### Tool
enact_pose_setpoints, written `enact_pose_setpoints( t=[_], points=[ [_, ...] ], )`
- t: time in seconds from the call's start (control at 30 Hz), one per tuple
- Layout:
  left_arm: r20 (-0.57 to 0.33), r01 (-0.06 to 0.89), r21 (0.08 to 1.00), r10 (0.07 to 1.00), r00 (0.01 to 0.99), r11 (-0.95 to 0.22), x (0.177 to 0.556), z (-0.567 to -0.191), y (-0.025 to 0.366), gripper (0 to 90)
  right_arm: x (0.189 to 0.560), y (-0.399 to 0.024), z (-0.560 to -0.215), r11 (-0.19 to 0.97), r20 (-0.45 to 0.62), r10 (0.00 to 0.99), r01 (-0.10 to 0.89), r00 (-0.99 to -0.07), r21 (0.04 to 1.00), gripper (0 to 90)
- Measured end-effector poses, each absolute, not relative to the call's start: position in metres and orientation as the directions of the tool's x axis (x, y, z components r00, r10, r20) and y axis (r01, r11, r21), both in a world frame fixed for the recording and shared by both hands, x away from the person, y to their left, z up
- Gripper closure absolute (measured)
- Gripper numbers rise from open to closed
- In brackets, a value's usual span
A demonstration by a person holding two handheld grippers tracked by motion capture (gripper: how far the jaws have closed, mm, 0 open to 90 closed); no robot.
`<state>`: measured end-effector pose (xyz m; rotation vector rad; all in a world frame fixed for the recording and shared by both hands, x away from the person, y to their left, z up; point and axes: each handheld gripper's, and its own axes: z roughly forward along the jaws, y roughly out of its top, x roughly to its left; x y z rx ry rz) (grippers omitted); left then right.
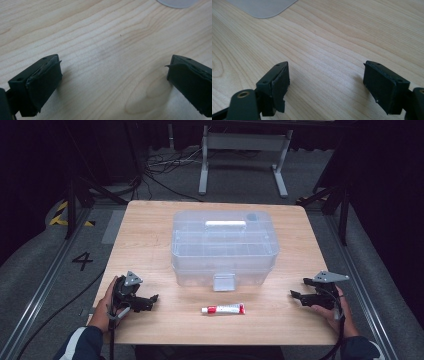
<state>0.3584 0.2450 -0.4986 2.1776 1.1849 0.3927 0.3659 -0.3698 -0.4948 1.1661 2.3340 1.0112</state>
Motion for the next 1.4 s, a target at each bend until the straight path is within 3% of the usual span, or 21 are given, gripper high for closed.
enact_pose_setpoints(
  t=[0.53, 0.93, 1.4],
  points=[
    [-0.032, 0.647, 0.650, 0.837, 0.547, -0.398, 0.358, -0.499, 0.247, 0.1, 0.368, -0.367, -0.492, 0.408, 0.008, 0.816, 0.586, -0.578, 0.701, 19.0],
    [-0.031, 0.608, 0.650, 0.783, 0.621, -0.456, 0.357, -0.498, 0.254, 1.2, 0.372, -0.366, -0.490, 0.401, 0.020, 0.822, 0.603, -0.570, 0.690, 18.0],
    [-0.030, 0.603, 0.647, 0.774, 0.632, -0.467, 0.358, -0.498, 0.255, 0.6, 0.365, -0.358, -0.453, 0.410, -0.020, 0.782, 0.491, -0.623, 0.768, 24.2]
  ],
)
